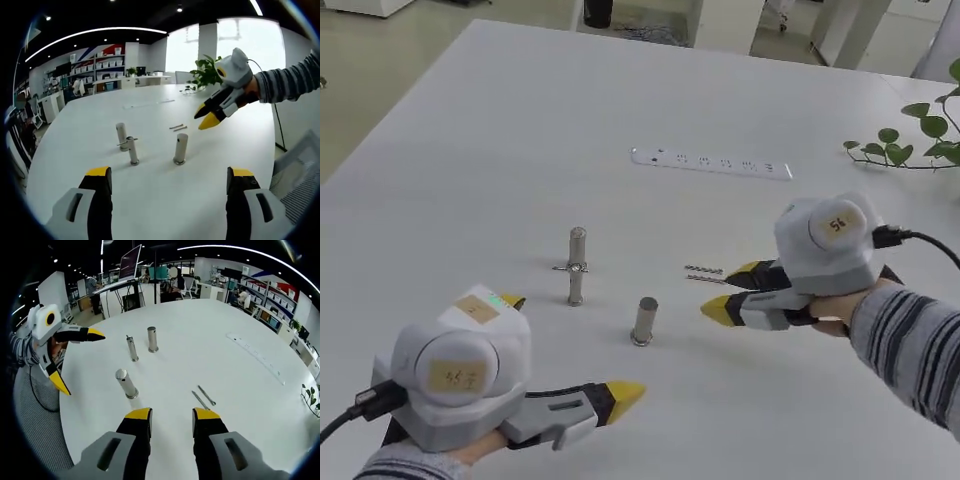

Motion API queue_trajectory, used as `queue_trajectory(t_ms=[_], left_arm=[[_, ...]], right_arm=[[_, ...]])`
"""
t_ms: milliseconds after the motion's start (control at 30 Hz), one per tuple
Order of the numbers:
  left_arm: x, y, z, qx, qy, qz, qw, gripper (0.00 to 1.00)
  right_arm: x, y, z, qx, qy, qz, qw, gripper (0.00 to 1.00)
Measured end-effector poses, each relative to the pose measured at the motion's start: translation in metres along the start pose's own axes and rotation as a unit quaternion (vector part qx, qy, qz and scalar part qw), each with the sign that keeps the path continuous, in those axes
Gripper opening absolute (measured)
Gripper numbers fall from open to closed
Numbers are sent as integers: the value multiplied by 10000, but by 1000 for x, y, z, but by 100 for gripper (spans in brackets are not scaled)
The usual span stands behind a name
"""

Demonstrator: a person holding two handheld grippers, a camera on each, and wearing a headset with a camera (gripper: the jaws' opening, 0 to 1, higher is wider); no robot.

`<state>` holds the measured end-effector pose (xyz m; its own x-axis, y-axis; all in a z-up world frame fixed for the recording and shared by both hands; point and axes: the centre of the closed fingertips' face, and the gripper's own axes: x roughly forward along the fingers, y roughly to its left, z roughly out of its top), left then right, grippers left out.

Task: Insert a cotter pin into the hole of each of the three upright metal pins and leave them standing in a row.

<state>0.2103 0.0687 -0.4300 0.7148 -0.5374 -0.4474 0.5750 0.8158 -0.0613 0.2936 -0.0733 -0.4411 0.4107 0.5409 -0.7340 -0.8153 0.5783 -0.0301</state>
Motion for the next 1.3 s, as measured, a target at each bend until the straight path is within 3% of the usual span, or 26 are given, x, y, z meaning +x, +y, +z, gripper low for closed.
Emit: queue_trajectory(t_ms=[233, 300, 367, 767, 867, 1000, 1133, 1300], left_arm=[[2, 0, -3, -32, 45, -11, 10000, 93], [3, 0, -2, 11, 21, 10, 10000, 91], [3, -1, -2, 36, 21, 3, 10000, 90], [3, -2, -3, 22, 41, -32, 10000, 89], [4, -3, -4, 26, 56, -54, 10000, 89], [4, -3, -4, 11, 50, -49, 10000, 88], [4, -2, -6, -15, 77, -56, 10000, 88], [4, -2, -7, 4, 104, -54, 9999, 87]], right_arm=[[6, -14, 2, -3, 145, 163, 9998, 26], [11, -19, 0, -167, 182, 142, 9996, 25], [15, -23, -6, -330, 394, 161, 9985, 24], [38, -38, -15, -375, 766, 325, 9958, 18], [41, -40, -20, -471, 935, 388, 9938, 18], [43, -41, -19, -488, 963, 429, 9932, 15], [46, -45, -25, -634, 1213, 447, 9896, 8], [46, -50, -25, -827, 1337, 404, 9867, 1]])
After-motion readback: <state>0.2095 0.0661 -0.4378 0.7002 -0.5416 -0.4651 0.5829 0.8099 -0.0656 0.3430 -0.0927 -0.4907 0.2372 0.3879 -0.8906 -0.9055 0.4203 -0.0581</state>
